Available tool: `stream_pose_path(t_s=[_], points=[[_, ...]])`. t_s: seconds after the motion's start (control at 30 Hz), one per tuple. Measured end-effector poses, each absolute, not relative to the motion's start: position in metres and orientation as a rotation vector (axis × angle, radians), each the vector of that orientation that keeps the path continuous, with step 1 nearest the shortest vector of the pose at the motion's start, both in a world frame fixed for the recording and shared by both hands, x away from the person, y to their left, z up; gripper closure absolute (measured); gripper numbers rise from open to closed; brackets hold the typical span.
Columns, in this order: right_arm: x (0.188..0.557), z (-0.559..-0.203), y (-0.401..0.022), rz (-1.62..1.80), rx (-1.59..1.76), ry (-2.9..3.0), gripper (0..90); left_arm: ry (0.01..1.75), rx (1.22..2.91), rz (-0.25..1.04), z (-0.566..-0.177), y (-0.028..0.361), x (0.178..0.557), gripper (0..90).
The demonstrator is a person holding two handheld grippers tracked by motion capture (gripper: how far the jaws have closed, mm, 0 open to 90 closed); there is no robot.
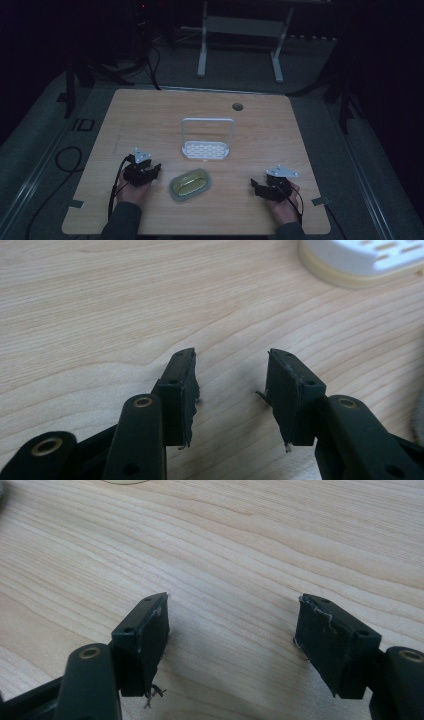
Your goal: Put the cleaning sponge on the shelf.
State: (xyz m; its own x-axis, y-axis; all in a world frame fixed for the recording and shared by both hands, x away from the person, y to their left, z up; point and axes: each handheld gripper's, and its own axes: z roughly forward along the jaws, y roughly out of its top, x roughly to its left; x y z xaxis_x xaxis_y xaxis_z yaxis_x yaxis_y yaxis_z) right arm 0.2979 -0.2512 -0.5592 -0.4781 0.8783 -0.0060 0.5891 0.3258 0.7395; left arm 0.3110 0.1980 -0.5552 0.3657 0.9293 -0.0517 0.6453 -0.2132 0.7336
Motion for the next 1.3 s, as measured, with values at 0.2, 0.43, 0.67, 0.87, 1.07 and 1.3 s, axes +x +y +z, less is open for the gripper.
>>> stream_pose_path(t_s=[0.2,0.43,0.67,0.87,1.07,1.3], points=[[0.298,-0.559,-0.251,0.963,1.295,2.19,29.0,1.287,1.908,0.495,-0.544,0.2,0.305,58.8],[0.298,-0.559,-0.251,0.962,1.295,2.191,29.0,1.203,1.93,0.41,-0.537,0.198,0.302,71.8],[0.298,-0.559,-0.251,0.962,1.295,2.191,29.0,1.169,1.977,0.356,-0.531,0.19,0.299,85.3],[0.297,-0.559,-0.251,0.96,1.297,2.187,29.0,1.15,1.995,0.323,-0.517,0.181,0.299,88.3],[0.297,-0.559,-0.251,0.96,1.298,2.187,29.1,1.101,2.011,0.321,-0.502,0.17,0.301,90.0],[0.297,-0.559,-0.251,0.96,1.297,2.187,29.0,1.047,2.026,0.321,-0.491,0.157,0.304,90.0]])
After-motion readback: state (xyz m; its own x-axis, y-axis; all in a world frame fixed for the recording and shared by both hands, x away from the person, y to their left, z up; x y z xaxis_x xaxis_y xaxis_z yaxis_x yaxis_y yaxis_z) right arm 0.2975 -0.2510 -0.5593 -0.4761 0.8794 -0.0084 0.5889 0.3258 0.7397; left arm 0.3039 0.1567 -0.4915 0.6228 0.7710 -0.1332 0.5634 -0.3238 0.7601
